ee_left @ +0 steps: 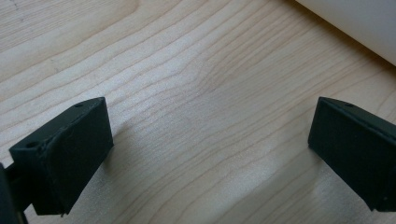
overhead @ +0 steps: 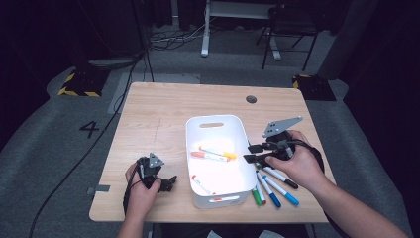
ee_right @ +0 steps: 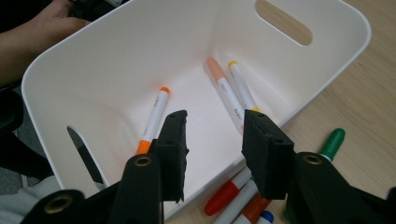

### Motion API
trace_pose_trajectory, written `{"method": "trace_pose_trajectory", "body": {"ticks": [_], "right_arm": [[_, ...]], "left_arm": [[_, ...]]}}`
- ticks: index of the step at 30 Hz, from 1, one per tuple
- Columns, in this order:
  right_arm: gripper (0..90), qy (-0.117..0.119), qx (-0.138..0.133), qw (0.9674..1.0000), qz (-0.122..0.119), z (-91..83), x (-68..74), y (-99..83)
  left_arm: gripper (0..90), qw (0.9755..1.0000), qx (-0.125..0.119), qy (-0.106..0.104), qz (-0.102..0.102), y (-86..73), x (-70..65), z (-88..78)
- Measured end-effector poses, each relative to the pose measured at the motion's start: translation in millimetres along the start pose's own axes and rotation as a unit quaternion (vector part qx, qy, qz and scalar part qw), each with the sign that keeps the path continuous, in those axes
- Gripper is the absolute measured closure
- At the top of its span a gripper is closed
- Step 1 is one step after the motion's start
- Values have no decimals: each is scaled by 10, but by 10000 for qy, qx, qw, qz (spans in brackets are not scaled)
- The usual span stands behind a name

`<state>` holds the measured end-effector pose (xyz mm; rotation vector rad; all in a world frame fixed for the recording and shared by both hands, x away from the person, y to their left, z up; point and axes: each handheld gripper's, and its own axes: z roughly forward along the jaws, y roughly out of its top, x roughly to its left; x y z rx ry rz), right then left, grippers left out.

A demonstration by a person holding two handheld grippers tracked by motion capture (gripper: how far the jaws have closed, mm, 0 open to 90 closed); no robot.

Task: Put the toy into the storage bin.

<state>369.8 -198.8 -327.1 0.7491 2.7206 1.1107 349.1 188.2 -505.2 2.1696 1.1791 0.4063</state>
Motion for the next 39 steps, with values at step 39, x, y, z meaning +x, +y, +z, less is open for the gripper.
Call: {"method": "trace_pose_trajectory", "body": {"ticks": [39], "right_arm": [[639, -808, 1045, 9876, 853, 208, -768, -1123]], "left_arm": [[1, 10000, -5, -1, 1, 0, 0, 1]]}}
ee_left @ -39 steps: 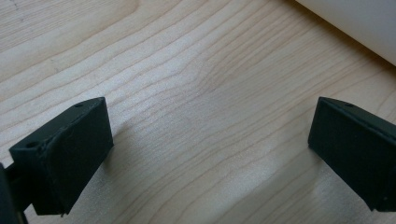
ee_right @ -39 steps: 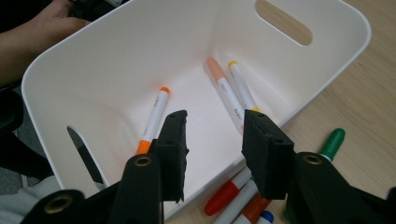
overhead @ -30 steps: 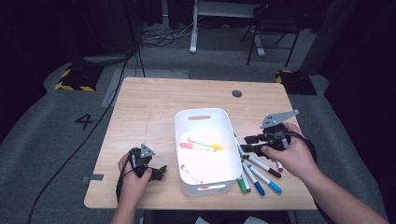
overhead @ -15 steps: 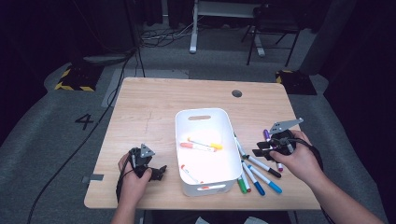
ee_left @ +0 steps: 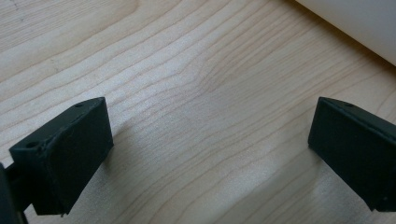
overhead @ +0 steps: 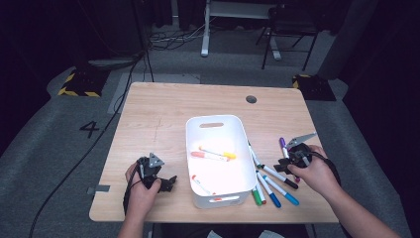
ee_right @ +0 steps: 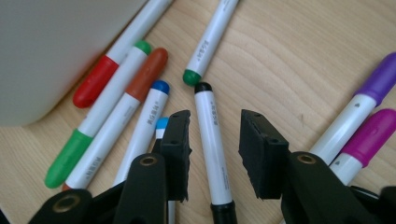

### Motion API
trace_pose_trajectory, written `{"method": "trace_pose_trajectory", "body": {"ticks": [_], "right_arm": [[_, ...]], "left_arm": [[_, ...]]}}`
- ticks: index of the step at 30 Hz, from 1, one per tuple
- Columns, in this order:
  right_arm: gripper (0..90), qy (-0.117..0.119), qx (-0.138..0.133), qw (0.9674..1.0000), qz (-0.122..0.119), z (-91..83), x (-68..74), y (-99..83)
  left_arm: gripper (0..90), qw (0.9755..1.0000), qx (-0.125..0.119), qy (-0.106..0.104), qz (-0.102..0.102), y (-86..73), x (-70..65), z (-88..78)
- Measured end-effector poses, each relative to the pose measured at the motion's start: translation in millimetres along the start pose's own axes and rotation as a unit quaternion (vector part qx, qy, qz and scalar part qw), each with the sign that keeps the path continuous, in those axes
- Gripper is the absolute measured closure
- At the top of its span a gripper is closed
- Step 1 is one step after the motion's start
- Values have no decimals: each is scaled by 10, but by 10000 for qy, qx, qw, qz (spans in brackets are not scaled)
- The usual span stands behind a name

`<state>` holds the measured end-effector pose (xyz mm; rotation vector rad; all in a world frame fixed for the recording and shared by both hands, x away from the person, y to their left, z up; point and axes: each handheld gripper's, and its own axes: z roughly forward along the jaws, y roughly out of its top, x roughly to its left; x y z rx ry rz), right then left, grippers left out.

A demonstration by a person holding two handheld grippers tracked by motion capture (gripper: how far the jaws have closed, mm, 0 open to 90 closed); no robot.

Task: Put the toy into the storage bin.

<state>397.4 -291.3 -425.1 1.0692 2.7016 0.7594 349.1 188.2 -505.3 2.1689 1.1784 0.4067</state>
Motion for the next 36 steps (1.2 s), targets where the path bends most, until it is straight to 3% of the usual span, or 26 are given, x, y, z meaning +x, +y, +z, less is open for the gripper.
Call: {"method": "trace_pose_trajectory", "body": {"ticks": [8, 22, 30, 36], "right_arm": [[671, 107, 337, 9994, 36, 151, -62, -118], [759, 22, 720, 9974, -49, 343, -52, -219], [766, -102, 711, 9974, 23, 334, -37, -219], [767, -82, 554, 9984, 115, 222, -50, -175]], "left_arm": [[1, 10000, 1, 1, 3, 0, 0, 0], [1, 10000, 2, 1, 2, 0, 0, 0], [1, 10000, 4, 1, -3, 0, 0, 0], [1, 10000, 1, 0, 3, 0, 0, 0]]}}
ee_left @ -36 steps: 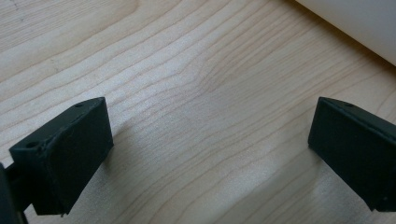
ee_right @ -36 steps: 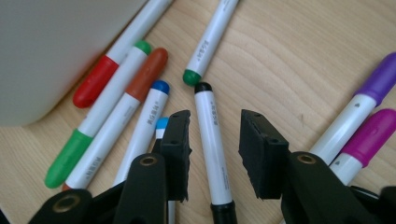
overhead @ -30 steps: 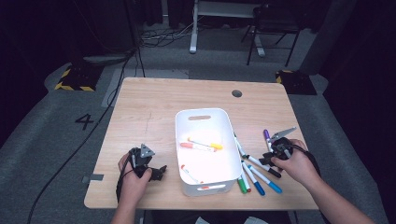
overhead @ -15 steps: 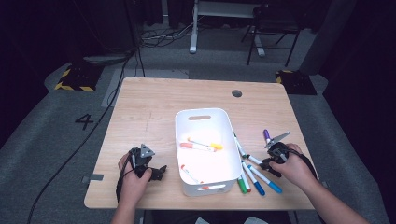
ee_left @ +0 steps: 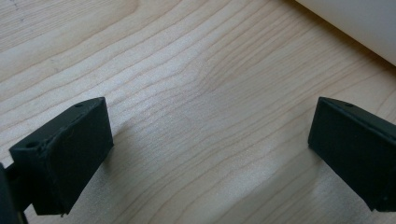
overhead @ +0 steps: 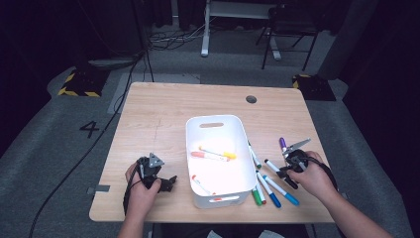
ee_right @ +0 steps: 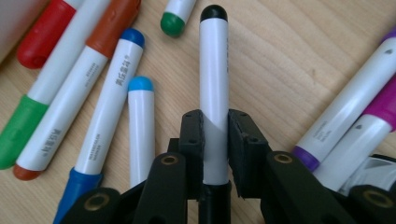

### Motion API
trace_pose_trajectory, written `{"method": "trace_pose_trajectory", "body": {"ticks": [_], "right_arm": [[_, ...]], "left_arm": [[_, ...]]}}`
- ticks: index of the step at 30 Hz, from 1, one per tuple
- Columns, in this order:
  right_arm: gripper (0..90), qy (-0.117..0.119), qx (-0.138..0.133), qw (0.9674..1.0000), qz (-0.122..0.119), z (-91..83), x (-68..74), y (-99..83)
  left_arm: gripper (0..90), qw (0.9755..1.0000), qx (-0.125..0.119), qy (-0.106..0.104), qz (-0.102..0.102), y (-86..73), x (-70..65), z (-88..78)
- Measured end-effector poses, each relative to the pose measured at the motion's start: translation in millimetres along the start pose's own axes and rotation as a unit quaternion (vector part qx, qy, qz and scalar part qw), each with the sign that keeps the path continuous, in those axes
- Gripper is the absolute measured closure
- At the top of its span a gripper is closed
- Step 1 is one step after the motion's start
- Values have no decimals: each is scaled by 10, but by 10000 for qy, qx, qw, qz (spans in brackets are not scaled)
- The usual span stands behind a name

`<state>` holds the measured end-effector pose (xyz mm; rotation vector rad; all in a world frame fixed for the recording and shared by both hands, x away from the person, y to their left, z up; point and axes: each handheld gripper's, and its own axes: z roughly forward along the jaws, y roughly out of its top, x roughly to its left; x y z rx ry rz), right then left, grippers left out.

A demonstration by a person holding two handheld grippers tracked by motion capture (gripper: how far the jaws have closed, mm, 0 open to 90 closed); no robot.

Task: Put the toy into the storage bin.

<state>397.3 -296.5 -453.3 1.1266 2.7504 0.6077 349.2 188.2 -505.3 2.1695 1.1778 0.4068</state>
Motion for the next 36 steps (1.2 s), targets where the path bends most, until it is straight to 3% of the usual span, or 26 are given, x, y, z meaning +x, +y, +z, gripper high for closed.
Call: {"method": "trace_pose_trajectory", "body": {"ticks": [21, 36], "right_arm": [[766, 216, -633, 9977, -118, -453, 111, 189], [766, 379, -979, 9939, -342, -817, 308, 399]], "left_arm": [[1, 10000, 3, -1, 4, 0, 0, -1], [1, 10000, 1, 8, 2, -1, -1, -2]]}}
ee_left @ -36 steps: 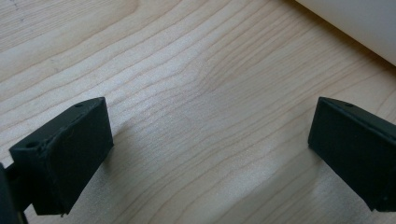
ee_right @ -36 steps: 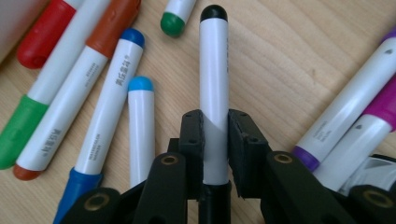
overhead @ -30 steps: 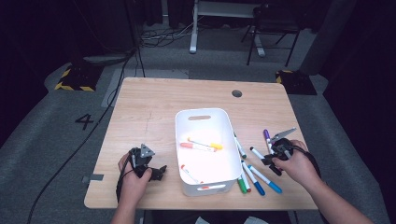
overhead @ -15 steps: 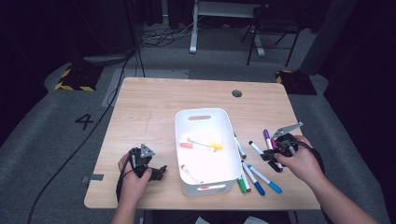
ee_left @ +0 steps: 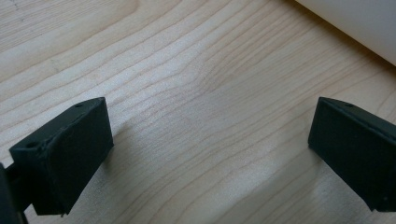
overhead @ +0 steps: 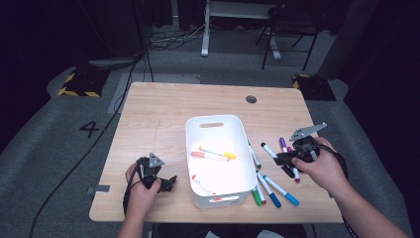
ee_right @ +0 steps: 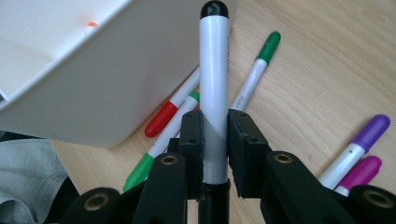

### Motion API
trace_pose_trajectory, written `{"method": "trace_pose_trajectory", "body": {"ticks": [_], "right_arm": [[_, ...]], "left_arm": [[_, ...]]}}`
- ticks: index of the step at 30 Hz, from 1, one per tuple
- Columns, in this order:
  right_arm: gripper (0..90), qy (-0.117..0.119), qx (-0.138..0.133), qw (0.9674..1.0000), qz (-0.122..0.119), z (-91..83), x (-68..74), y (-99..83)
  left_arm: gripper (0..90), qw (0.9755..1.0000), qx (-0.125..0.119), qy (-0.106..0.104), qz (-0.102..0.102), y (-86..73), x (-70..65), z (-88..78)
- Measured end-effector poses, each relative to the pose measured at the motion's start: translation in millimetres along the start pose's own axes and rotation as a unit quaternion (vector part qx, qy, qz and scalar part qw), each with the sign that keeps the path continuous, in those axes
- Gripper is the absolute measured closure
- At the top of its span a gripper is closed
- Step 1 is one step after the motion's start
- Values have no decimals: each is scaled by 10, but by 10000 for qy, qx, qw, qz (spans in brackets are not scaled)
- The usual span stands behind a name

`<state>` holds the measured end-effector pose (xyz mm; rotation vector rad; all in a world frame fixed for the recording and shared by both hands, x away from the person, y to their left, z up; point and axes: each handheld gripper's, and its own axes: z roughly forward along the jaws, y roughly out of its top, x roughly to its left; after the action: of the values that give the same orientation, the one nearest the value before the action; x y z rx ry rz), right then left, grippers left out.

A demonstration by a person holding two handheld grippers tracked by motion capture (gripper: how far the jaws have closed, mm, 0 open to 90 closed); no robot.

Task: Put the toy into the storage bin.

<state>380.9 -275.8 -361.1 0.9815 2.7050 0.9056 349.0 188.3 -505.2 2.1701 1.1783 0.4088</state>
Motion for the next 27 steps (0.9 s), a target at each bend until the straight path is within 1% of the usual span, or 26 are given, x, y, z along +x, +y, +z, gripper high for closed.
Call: {"method": "trace_pose_trajectory", "body": {"ticks": [1, 3, 4, 6, 8, 9, 12, 13, 22, 26, 27], "right_arm": [[766, 28, -44, 10000, -14, -19, 18, 27], [766, 60, -108, 9998, -131, -54, 46, 87], [766, 86, -125, 9998, -117, -72, 69, 115], [766, 132, -157, 9996, -197, -98, 104, 173], [767, 209, -188, 9994, -214, -119, 151, 229], [766, 235, -202, 9991, -300, -126, 165, 258], [766, 340, -236, 9986, -339, -147, 236, 349], [767, 385, -262, 9982, -388, -147, 261, 388], [766, 452, -265, 9960, -723, -127, 427, 632], [767, 512, -257, 9954, -774, -90, 499, 710], [767, 561, -269, 9949, -789, -78, 521, 724]], "left_arm": [[2, 10000, -4, 2, 1, 0, -1, 0], [2, 10000, -4, -13, -2, 1, 1, 2], [1, 10000, -7, -10, 3, 2, 3, 3], [1, 10000, -7, -17, 3, 2, 3, 3], [1, 10000, -7, -13, 7, 1, 2, 3], [2, 10000, -9, -11, 8, 1, 1, 3], [2, 10000, -8, -13, 11, 0, 1, 2], [2, 10000, -6, -12, 16, 1, 2, 1], [2, 10000, -4, -16, 9, 1, 1, 1], [2, 10000, -2, -16, 11, 1, 2, 1], [2, 10000, -2, -16, 9, 1, 1, 1]]}}
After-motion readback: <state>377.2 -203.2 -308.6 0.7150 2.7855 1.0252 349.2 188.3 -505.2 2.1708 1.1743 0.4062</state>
